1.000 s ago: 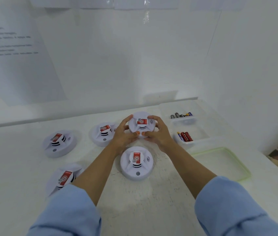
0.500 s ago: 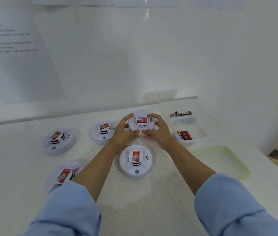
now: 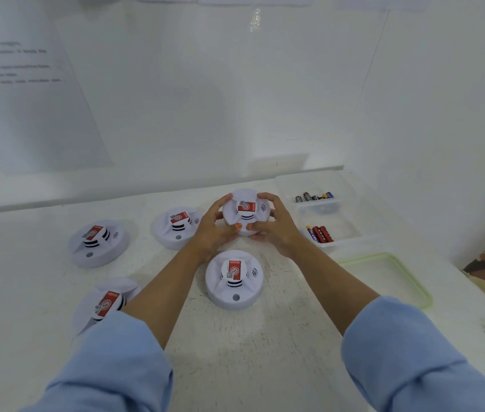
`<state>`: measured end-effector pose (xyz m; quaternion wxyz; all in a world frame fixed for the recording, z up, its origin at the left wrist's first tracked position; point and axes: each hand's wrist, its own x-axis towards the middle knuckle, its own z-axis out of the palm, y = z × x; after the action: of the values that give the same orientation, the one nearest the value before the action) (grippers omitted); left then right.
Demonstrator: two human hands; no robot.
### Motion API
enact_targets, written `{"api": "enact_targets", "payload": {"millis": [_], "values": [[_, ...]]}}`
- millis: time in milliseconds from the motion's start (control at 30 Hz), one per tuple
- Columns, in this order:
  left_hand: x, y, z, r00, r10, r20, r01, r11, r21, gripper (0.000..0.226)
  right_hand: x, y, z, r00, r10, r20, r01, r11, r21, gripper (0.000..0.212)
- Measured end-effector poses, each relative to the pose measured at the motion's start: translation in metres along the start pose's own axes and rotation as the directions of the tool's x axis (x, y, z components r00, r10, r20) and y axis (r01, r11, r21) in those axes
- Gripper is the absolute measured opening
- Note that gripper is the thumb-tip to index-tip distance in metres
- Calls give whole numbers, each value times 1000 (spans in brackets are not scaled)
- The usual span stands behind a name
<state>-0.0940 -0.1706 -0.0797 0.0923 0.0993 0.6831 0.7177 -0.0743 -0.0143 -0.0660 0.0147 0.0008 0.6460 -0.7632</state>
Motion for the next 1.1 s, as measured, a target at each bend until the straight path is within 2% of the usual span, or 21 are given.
{"api": "enact_targets", "payload": {"millis": [100,167,233,467,1100], "values": [[3,-2,-1,998,-48,32,50,997,-65,57,3,-10,-5,994,106,36,-107,994,29,53],[4,-1,0,993,-114,35,118,976,-181,48,4,-13,-6,991,130,38,-130,991,18,51],[6,-2,1,990,-133,47,141,965,-222,42,2,-12,-6,991,131,33,-132,991,15,52],[6,-1,1,988,-127,84,141,970,-200,42,2,-12,-4,987,152,-41,-150,987,59,46],[5,0,1,988,-125,93,140,974,-177,42,-1,-12,1,985,152,-78,-151,988,22,44]]}}
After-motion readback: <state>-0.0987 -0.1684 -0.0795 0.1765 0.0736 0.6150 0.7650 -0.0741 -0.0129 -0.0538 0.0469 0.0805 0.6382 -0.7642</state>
